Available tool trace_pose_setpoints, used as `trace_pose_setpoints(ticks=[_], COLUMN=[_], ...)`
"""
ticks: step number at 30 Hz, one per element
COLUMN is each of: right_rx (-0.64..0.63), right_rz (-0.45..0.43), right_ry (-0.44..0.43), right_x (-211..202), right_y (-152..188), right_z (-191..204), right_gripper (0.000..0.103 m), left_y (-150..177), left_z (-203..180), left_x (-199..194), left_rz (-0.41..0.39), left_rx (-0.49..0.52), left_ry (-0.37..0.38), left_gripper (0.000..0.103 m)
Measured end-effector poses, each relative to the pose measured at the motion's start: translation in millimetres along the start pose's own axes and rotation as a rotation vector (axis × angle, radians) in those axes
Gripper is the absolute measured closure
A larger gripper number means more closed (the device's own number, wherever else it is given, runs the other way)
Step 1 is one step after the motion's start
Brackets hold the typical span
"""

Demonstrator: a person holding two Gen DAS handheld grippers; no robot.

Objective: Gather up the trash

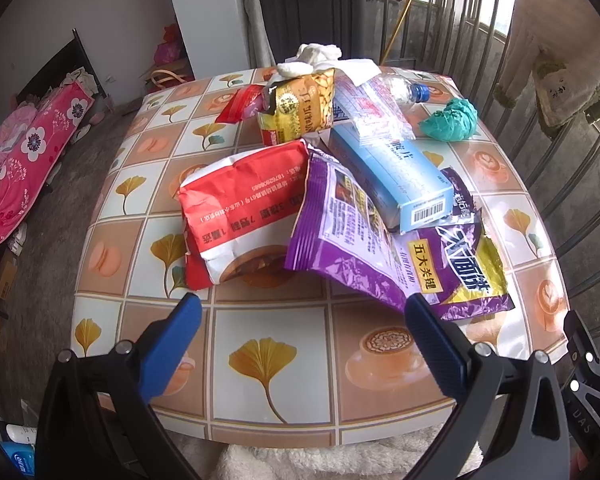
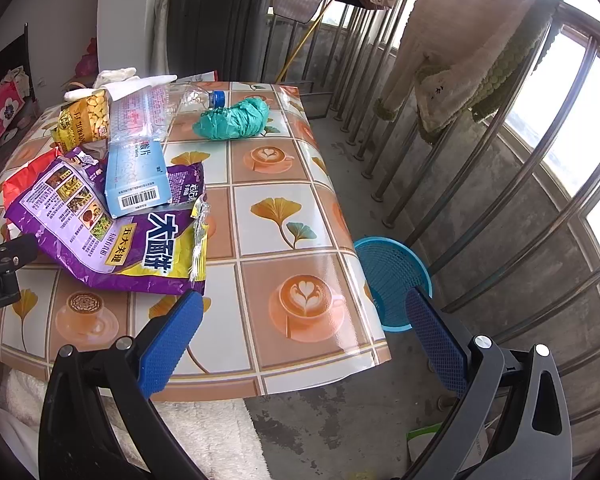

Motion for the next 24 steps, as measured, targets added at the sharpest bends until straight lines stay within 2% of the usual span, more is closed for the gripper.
trace_pose_setpoints(ticks=[19,22,24], right_rx=[0.002,0.005,0.010], right_rz=[-0.009,-0.040,-0.091], right_ry=[-0.007,-0.027,-0.052], right_x=[-1.3,-3.1,-7.3], right_y=[-5.1,-15.6,-29.6], right_z=[8.3,13.4,18.3], right_gripper=[0.006,0.006,0.006], left_y=[2.2,0.4,-6.4], left_z=[4.4,10.3,14.3], left_x=[0.5,-2.0,-7.8], left_rz=[-0.006,-0.036,-0.083], left_rx=[-0.006,-0.007,0.001], left_ry=[0.003,0.007,0.016], left_gripper=[0.004,0.004,0.004])
Point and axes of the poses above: each gripper's, at about its wrist camera, not at the fingertips, and x roughly the way its jaws point, z to its left, y to its underside, the point moved 8 cm from there along x, roughly the way its jaws point, and after that the axes turned 9 degrees about -z, right-handed, at the moved point
